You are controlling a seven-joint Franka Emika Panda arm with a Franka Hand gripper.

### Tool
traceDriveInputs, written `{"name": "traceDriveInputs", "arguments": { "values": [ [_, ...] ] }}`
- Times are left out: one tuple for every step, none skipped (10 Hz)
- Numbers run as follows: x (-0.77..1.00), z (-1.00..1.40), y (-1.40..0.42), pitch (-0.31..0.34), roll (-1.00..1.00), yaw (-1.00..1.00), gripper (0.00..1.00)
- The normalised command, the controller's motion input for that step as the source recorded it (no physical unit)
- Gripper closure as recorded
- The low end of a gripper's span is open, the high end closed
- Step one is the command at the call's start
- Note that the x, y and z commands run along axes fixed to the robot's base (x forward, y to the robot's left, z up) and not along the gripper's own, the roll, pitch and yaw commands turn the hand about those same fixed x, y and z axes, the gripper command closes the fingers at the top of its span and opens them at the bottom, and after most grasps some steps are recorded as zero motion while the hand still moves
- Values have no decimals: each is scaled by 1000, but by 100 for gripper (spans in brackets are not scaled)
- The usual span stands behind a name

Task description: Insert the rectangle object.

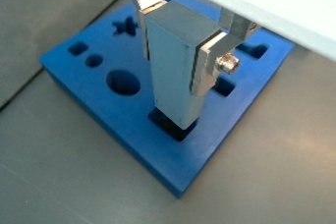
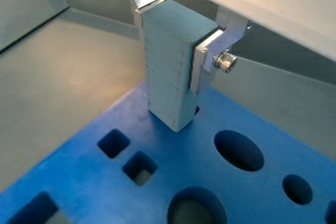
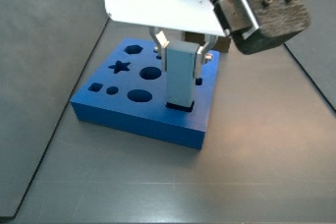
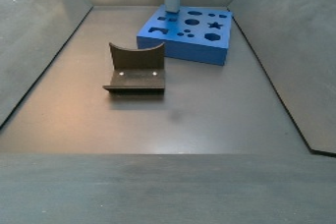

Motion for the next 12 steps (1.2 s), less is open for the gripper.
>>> {"name": "traceDriveInputs", "arguments": {
  "values": [
    [0,-223,-383,-31,0,0,100],
    [23,-223,-426,-23,13,0,100],
    [0,-329,-197,-30,87,0,100],
    [0,-451,63,-56,123,177,100],
    [-51,-591,54,-136,167,240,100],
    [-117,-677,6,-180,177,243,100],
    [-226,-677,0,-173,173,200,100],
    [-54,-903,0,-93,44,160,100],
    [151,-949,-254,0,0,14,100],
    [197,-597,-37,16,-156,-71,100],
    [14,-434,71,-14,-284,0,100],
    [29,-294,0,0,-169,0,100]
  ]
}}
